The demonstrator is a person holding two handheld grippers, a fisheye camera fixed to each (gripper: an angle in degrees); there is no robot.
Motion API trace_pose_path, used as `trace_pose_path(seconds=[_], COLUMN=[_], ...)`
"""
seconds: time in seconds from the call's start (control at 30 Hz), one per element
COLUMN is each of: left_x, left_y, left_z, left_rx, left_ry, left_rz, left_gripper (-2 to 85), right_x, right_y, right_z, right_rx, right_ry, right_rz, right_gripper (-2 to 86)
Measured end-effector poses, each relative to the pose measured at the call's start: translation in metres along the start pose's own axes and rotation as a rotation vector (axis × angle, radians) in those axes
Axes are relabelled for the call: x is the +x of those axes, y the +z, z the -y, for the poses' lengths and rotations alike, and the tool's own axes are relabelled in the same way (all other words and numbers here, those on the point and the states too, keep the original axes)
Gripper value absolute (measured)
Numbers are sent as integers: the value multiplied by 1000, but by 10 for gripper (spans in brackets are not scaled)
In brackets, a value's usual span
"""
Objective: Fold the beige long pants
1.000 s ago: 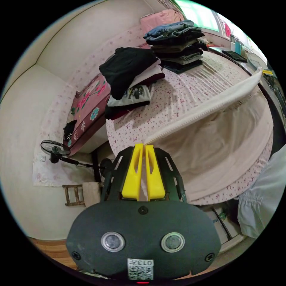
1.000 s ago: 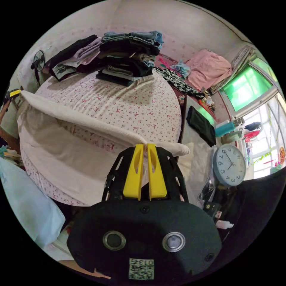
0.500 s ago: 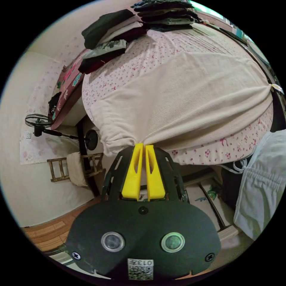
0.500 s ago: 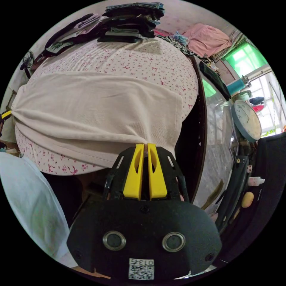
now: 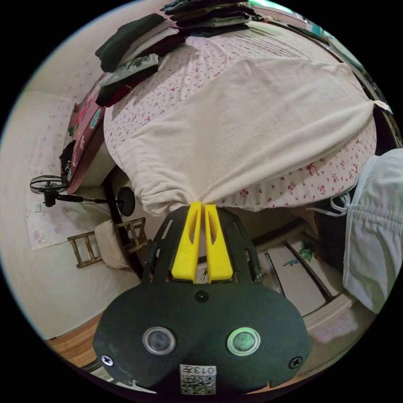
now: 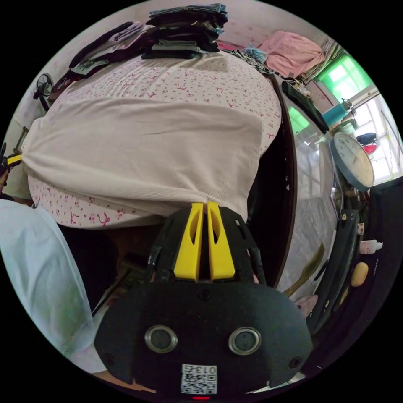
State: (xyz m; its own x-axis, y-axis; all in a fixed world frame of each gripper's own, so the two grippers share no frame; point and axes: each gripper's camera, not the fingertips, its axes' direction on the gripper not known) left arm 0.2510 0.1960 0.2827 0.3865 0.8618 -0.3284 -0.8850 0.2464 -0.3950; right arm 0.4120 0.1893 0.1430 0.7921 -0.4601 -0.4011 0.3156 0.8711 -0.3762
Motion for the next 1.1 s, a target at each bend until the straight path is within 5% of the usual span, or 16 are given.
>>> trace_pose_path(seconds=[0.3, 0.47, 0.73, 1.1], left_x=[-12, 7, 94, 58], left_y=[-9, -36, -38, -32], left_z=[-29, -21, 41, 49], left_rx=[-6, 144, 254, 207], left_ry=[-65, -44, 314, 391], left_rz=[24, -105, -95, -243], left_gripper=[52, 64, 66, 6], right_x=[3, -75, -173, -153], right_y=[-4, -21, -8, -2], right_z=[-32, -14, 15, 21], right_rx=[-25, 104, 115, 90], right_ry=[5, -361, -810, -761], right_rz=[-7, 176, 295, 370], right_gripper=[47, 62, 65, 12])
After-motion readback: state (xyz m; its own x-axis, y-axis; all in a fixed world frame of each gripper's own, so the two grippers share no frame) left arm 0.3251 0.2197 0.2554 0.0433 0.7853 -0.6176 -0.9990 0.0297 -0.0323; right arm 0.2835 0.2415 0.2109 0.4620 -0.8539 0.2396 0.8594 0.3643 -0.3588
